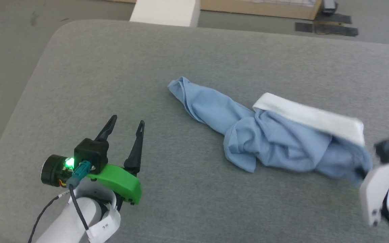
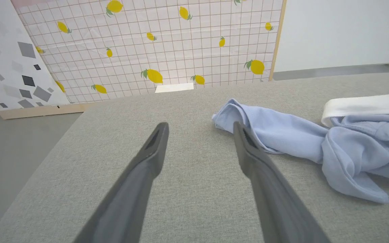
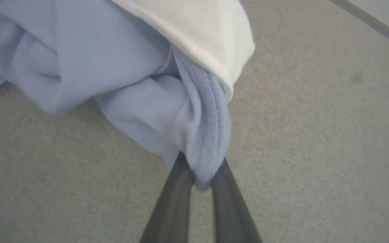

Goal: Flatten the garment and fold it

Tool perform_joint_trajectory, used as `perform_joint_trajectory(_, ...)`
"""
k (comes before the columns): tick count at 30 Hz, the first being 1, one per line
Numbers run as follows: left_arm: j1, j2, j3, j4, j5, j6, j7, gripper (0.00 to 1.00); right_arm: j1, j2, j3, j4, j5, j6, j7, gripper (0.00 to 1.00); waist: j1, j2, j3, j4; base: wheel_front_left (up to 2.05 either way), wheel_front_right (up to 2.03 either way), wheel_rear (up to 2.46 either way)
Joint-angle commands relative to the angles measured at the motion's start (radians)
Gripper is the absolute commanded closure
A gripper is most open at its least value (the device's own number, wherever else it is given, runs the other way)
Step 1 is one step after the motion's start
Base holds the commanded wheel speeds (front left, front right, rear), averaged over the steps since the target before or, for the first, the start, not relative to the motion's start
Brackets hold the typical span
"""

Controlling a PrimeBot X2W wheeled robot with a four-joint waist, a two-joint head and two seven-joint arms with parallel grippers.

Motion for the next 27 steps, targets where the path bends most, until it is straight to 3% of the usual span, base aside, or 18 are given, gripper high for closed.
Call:
perform_joint_trajectory(1, 0.004, 0.004, 0.002, -0.005, -0.014, 0.008, 0.004, 0.00, 0.042, 0.034, -0.012, 0.000, -0.016, -0.002, 0.008, 1.00, 0.0000, -0.0001, -0.013, -0.033, 0.00, 0.00, 0.00)
perform_joint_trajectory(2, 0.003, 0.004, 0.000, -0.007, -0.015, 0.007, 0.006, 0.00, 0.059, 0.050, -0.021, 0.006, -0.024, -0.002, 0.009, 1.00, 0.0000, -0.0001, -0.012, -0.037, 0.00, 0.00, 0.00)
perform_joint_trajectory(3, 0.001, 0.002, -0.003, -0.010, -0.016, 0.005, 0.009, 0.00, 0.076, 0.063, -0.026, 0.012, -0.043, -0.002, 0.004, 0.67, 0.0000, -0.0001, -0.011, -0.040, 0.00, 0.00, 0.00)
perform_joint_trajectory(4, -0.001, 0.001, -0.006, -0.011, -0.017, 0.003, 0.012, 0.00, 0.083, 0.074, -0.029, 0.016, -0.056, -0.002, -0.002, 0.00, 0.0000, -0.0001, -0.011, -0.043, 0.00, 0.00, 0.00)
perform_joint_trajectory(9, -0.005, -0.002, -0.006, -0.016, -0.027, 0.005, 0.024, 0.00, 0.060, 0.140, -0.051, 0.005, -0.066, -0.002, -0.057, 0.00, 0.0000, -0.0001, -0.019, -0.074, 0.00, 0.00, 0.00)
perform_joint_trajectory(14, 0.000, -0.002, -0.006, -0.026, -0.042, 0.004, 0.035, 0.00, 0.017, 0.159, -0.051, -0.077, -0.012, -0.002, -0.132, 0.00, 0.0000, -0.0001, -0.035, -0.105, 0.00, 0.00, 0.00)
perform_joint_trajectory(15, 0.001, -0.002, -0.008, -0.029, -0.045, 0.003, 0.039, 0.00, 0.011, 0.160, -0.050, -0.105, 0.001, -0.002, -0.163, 0.00, 0.0000, -0.0001, -0.038, -0.112, 0.00, 0.00, 0.00)
perform_joint_trajectory(16, 0.001, -0.005, -0.010, -0.042, -0.058, 0.002, 0.055, 0.00, 0.006, 0.173, -0.072, -0.163, 0.026, -0.002, -0.265, 0.00, 0.0000, -0.0001, -0.041, -0.129, 0.00, 0.00, 0.00)
perform_joint_trajectory(21, -0.010, -0.010, -0.043, -0.068, -0.083, -0.021, 0.126, 0.00, 0.039, 0.225, -0.133, -0.199, 0.007, -0.002, -0.493, 0.00, 0.0000, -0.0001, -0.028, -0.152, 0.00, 0.00, 0.00)
perform_joint_trajectory(27, -0.078, -0.011, -0.099, -0.113, -0.101, -0.057, 0.274, 0.00, 0.080, 0.316, -0.184, -0.209, -0.044, -0.002, -0.614, 0.00, 0.0000, -0.0001, 0.018, -0.180, 0.00, 0.00, 0.00)
